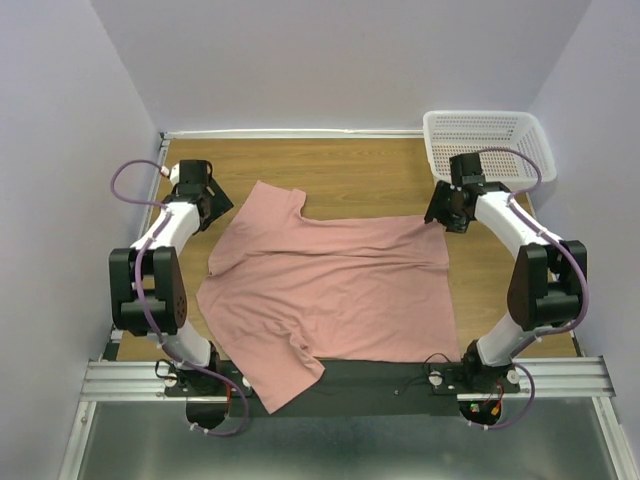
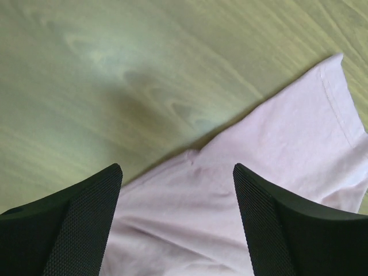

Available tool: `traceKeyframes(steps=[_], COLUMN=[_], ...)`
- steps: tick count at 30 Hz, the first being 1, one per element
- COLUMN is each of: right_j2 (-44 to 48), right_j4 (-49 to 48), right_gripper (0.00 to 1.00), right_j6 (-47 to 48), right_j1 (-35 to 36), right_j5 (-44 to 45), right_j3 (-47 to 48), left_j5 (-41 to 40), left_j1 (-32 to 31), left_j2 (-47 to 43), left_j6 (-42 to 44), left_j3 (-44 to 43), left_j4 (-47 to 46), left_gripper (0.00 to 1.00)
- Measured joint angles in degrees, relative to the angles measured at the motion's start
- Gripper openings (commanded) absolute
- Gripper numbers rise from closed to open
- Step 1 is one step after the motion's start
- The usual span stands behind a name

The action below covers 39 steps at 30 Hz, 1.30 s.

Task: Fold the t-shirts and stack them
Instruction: Flatten the tshirt out

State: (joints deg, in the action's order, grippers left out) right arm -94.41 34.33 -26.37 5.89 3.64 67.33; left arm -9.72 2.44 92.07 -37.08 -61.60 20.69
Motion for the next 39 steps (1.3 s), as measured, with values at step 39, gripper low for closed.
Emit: traceKeyframes(steps=[39], right_j2=[-4.1], right_j4=[-0.2], right_gripper=[0.67], right_j6=[2.5], right_j1=[0.0], right_j5=[1.7], right_j3=[2.6], left_j5=[5.9], left_j1=[-2.2], left_j2=[14.4], left_j6=[15.1], left_j3=[-7.1], left_j4=[4.0], left_gripper=[0.51])
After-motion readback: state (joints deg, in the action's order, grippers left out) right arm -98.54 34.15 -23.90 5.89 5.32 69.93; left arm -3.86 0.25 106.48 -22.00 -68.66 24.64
